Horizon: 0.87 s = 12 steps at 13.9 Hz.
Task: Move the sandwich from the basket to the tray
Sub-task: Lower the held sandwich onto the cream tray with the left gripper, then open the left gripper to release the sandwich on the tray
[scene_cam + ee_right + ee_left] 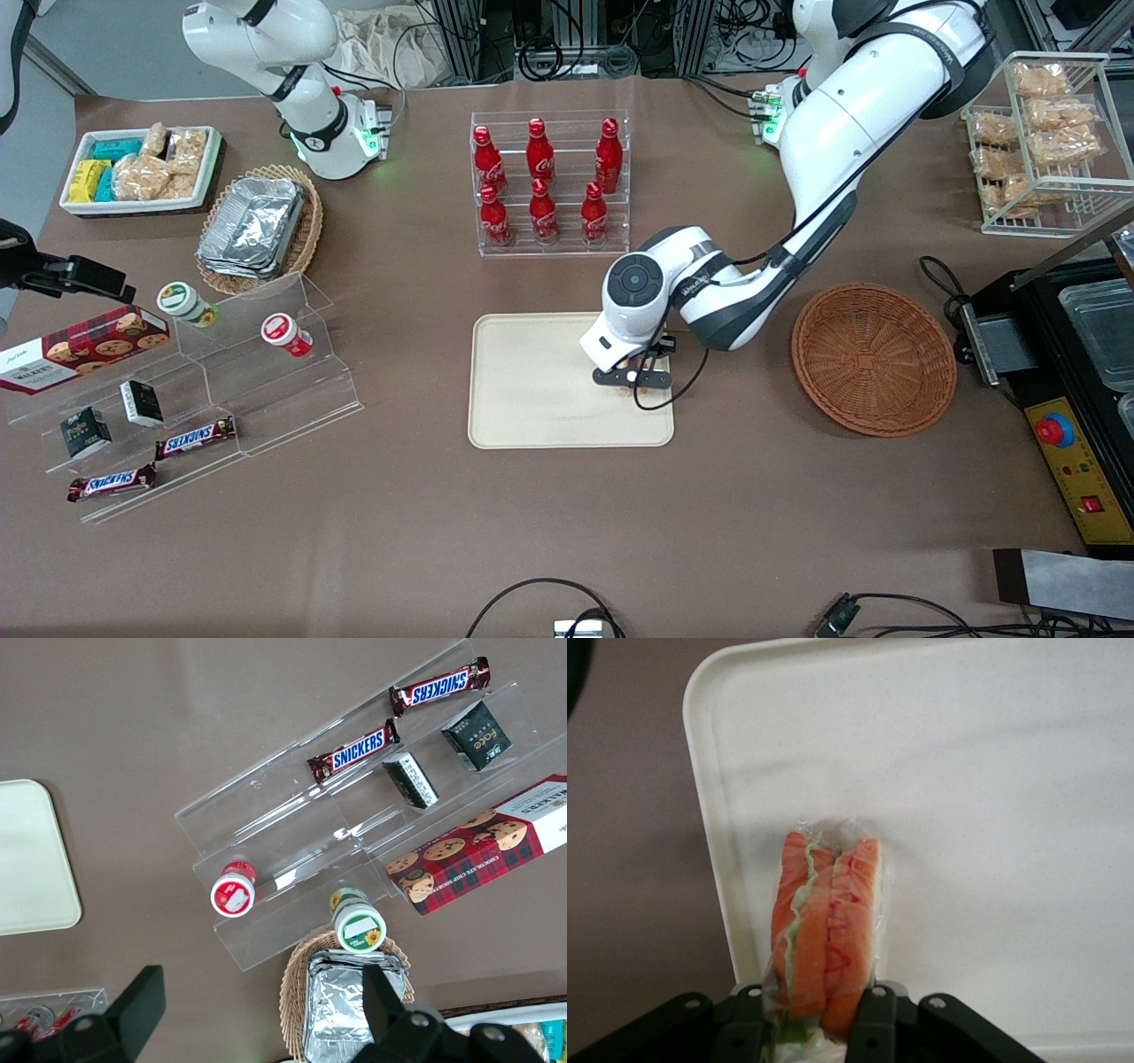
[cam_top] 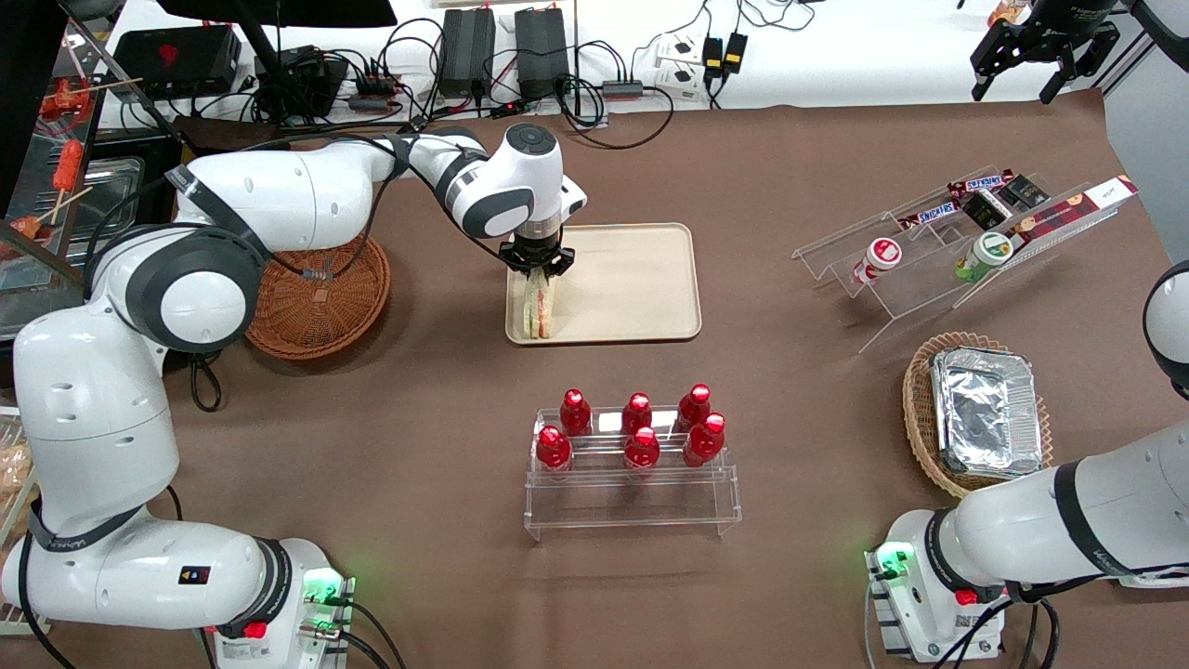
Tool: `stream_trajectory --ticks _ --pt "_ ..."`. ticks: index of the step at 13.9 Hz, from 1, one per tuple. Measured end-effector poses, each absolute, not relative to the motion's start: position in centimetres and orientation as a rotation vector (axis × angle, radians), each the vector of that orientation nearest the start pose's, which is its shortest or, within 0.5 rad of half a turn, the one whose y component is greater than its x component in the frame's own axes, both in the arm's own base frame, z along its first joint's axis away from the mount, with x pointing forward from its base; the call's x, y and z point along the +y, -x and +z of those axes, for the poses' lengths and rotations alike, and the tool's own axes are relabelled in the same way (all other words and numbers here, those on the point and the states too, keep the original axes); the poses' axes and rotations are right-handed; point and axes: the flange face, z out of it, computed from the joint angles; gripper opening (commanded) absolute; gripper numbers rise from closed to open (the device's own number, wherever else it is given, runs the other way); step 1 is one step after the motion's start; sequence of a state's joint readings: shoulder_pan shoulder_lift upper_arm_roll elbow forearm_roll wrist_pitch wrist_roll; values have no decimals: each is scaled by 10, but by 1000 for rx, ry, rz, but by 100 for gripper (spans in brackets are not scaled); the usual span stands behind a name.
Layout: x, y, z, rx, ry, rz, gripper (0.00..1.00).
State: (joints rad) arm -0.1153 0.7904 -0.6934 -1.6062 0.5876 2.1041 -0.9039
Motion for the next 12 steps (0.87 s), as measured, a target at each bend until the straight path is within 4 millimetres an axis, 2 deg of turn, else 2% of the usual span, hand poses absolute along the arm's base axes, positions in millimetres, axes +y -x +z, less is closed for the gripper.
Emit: stream_trajectory --ticks 2,3,6,12 --pt "-426 -532 234 157 3075 64 93" --pt "-426 -532 233 155 3075 65 100" --pt "-424 -539 238 131 3083 48 100" --pt "-417 -565 274 62 3088 -20 100"
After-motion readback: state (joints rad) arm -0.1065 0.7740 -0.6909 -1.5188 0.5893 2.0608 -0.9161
